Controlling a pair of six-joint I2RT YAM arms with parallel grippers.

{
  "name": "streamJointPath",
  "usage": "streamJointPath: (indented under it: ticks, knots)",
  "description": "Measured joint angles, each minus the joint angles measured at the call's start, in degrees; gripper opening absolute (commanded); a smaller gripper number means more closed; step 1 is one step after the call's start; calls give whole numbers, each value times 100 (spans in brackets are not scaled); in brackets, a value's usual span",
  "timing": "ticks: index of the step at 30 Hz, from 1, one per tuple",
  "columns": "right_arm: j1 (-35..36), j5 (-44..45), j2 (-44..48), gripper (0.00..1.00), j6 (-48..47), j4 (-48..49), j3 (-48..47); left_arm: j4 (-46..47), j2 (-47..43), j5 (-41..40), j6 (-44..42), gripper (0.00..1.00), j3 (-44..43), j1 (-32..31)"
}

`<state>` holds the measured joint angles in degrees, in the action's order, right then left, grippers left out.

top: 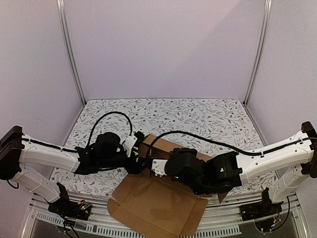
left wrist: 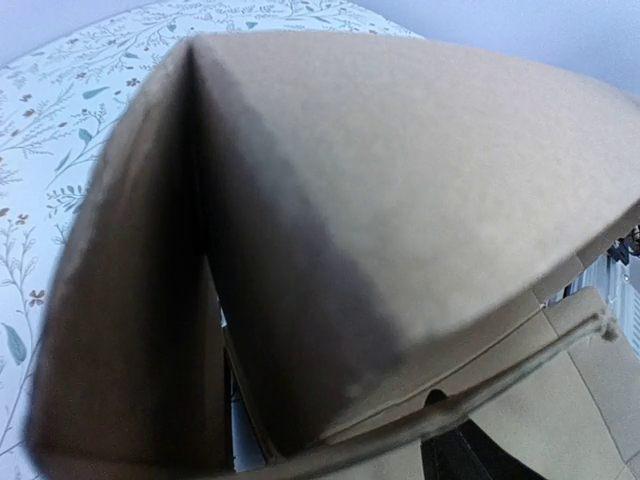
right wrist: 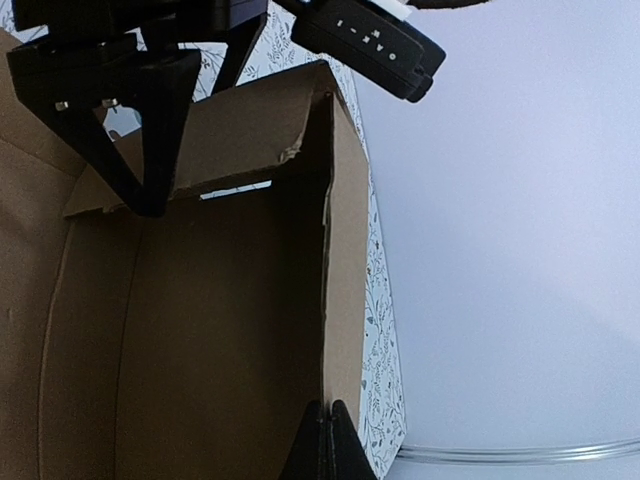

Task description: Fold the paper box

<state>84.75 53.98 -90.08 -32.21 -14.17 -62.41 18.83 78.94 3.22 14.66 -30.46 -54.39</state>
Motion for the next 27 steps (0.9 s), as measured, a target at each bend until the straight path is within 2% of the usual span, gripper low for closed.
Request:
streamJointPath:
  ticks: [12,27]
  knots:
    - [-46,9,0,0,142,-164,0,162,-13,527,179,67,42,68]
    - [-85,122,-188,0,267,-345,-306,505,177,225,398,72,42,-111]
